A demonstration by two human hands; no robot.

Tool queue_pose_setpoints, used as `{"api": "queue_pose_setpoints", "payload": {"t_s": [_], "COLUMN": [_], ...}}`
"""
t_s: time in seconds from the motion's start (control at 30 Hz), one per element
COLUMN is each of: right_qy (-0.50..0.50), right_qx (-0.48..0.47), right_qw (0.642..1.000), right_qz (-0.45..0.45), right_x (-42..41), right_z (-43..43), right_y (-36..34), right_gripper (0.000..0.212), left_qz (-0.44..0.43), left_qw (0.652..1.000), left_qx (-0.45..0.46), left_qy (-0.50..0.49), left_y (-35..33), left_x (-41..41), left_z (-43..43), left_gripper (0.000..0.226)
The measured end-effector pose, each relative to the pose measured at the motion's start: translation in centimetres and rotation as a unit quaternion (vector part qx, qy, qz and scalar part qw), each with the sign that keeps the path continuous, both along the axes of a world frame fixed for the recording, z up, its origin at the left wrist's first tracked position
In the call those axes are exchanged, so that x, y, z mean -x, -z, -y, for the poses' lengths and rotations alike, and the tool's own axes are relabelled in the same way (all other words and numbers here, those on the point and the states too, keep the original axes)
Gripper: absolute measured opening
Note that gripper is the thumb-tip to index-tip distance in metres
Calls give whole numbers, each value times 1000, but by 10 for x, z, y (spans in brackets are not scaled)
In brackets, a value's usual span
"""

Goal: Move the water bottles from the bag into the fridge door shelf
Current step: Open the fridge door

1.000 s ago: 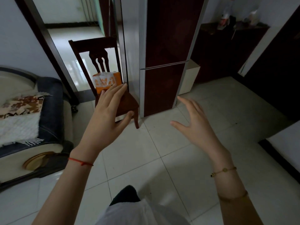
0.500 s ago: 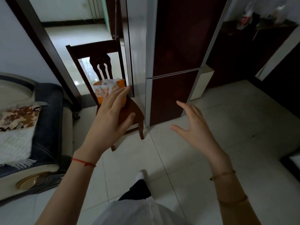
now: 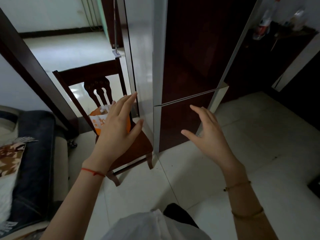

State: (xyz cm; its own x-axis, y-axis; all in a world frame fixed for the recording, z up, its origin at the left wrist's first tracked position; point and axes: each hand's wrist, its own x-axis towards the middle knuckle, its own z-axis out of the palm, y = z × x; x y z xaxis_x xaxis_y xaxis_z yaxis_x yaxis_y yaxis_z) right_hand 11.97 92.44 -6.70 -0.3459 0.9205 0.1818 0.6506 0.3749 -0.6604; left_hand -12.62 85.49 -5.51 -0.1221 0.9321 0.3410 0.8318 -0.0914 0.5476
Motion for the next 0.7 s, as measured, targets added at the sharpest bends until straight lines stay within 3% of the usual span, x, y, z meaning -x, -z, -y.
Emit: {"api": "queue_pose_setpoints", "payload": {"t_s": [0.47,0.7], "right_qy": [-19,-51], "right_qx": [-3,-40], "right_qw": [1000,998], "right_qz": [-4,18], "right_x": [21,39], "right_z": [-133,-210], "right_y": [9,-3], "right_gripper": [72,73], "left_qz": [17,86], "left_qw": [999,995], "left_qx": [17,8], "left_qy": [-25,-55], "left_y": [19,18], "left_x": [18,12], "left_z": [-139,-239], "left_gripper": [73,79]}}
